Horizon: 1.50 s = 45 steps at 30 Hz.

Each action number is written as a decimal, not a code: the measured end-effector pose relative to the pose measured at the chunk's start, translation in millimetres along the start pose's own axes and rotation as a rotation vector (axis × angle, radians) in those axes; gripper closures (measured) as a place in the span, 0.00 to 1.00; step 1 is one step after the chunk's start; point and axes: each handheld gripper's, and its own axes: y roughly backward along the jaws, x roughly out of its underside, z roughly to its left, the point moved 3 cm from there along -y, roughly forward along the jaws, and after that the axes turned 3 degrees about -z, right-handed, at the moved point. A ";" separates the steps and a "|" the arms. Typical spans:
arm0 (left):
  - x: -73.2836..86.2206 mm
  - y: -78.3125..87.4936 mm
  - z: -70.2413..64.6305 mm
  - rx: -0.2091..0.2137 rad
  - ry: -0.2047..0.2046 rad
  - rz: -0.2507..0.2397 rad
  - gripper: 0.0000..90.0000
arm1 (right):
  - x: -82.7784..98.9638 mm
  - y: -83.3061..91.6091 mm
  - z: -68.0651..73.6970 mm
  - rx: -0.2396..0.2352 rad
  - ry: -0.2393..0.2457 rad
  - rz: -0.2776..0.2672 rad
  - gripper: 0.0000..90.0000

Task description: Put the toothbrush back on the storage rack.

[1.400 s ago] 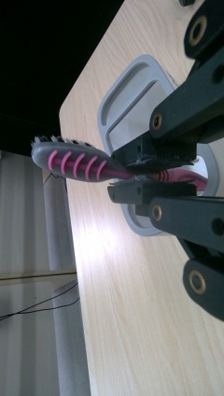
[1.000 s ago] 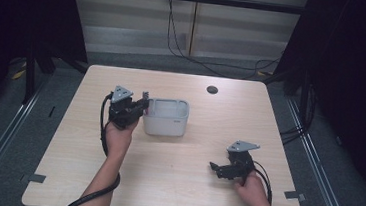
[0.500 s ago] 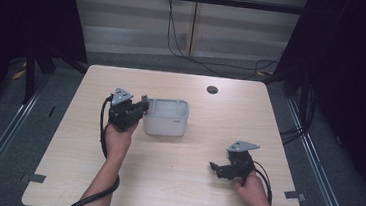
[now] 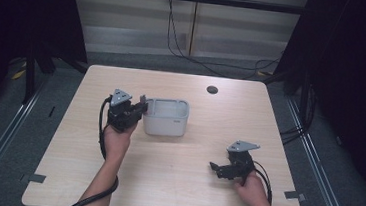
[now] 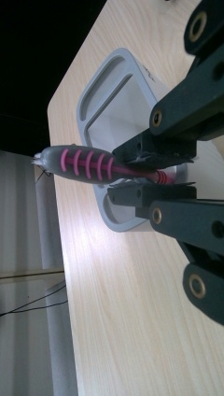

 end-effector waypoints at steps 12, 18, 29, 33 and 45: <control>1.7 1.8 4.6 -0.008 0.007 0.011 0.87 | 0.0 0.0 0.0 0.000 0.000 0.000 0.11; 1.8 2.3 5.5 -0.004 0.006 0.020 0.87 | 0.0 0.0 0.0 0.000 0.000 0.000 0.11; 3.4 5.4 9.8 -0.024 0.003 0.040 0.73 | 0.0 0.0 0.0 0.000 0.000 0.000 0.11; 2.3 7.7 11.0 -0.036 -0.018 0.053 0.64 | 0.0 0.0 0.0 0.000 0.000 0.000 0.11; 3.5 13.5 14.5 -0.034 -0.050 0.094 0.38 | 0.0 0.0 0.0 0.000 0.000 0.000 0.11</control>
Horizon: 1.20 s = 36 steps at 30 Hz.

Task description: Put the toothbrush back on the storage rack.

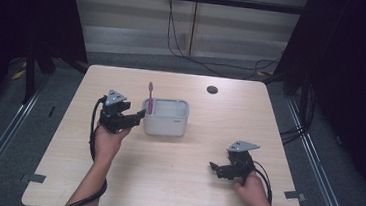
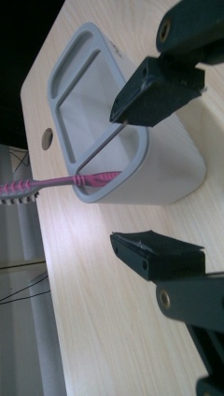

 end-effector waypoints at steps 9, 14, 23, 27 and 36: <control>0.1 3.9 1.4 0.017 -0.005 0.006 0.28 | 0.0 0.0 0.0 0.000 0.000 0.000 0.11; 1.0 6.1 3.2 0.021 0.000 0.011 0.26 | 0.0 0.0 0.0 0.000 0.000 0.000 0.11; 6.0 11.7 8.1 0.034 0.007 0.032 0.22 | 0.0 0.0 0.0 0.000 0.000 0.000 0.11; 7.6 14.5 11.3 0.023 0.007 0.036 0.21 | 0.0 0.0 0.0 0.000 0.000 0.000 0.11; 16.0 18.8 16.7 0.025 0.006 0.055 0.20 | 0.0 0.0 0.0 0.000 0.000 0.000 0.11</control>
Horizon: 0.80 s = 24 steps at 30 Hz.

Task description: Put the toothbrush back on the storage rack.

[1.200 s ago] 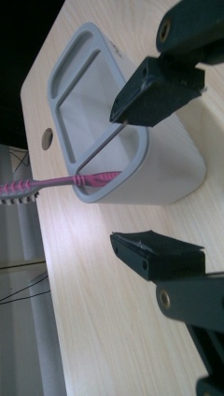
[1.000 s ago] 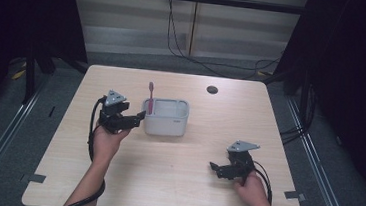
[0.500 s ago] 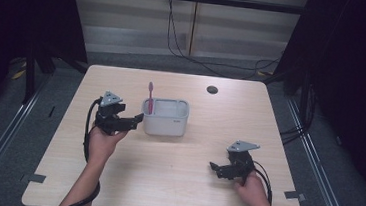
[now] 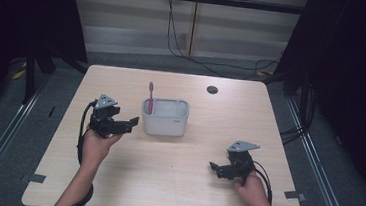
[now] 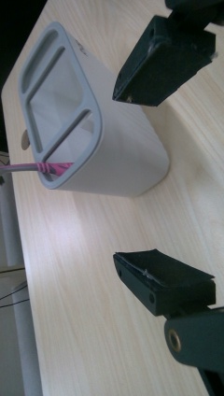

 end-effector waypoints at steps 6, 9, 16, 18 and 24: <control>6.3 1.9 3.5 0.013 0.008 0.007 0.20 | 0.0 0.0 0.0 0.000 0.000 0.000 0.11; 10.3 2.4 5.1 0.014 0.004 0.017 0.19 | 0.0 0.0 0.0 0.000 0.000 0.000 0.11; 18.2 3.9 8.7 0.020 0.007 0.028 0.19 | 0.0 0.0 0.0 0.000 0.000 0.000 0.11; 20.1 4.5 10.1 0.021 0.015 0.028 0.18 | 0.0 0.0 0.0 0.000 0.000 0.000 0.11; 26.6 5.8 15.9 0.012 0.019 0.043 0.18 | 0.0 0.1 0.1 0.002 -0.001 0.000 0.11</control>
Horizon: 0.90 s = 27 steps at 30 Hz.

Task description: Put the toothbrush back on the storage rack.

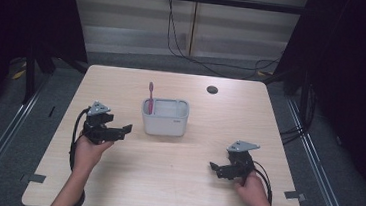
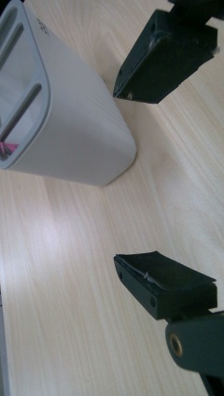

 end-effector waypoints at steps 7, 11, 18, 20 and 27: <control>9.7 -0.2 8.5 -0.010 0.022 0.014 0.18 | 0.0 -0.1 -0.1 0.000 0.002 -0.001 0.11; 14.8 -0.9 12.6 -0.016 0.032 0.017 0.19 | 0.0 -0.1 -0.1 0.000 0.001 -0.001 0.11; 21.7 0.2 21.2 -0.031 0.035 0.030 0.19 | 0.0 0.0 0.0 0.000 0.001 -0.001 0.11; 23.4 0.3 21.9 -0.030 0.047 0.030 0.19 | 0.0 -0.1 0.0 0.001 0.000 -0.001 0.11; 30.2 -0.1 28.2 -0.041 0.045 0.044 0.19 | 0.0 -0.1 -0.1 0.001 0.001 -0.001 0.11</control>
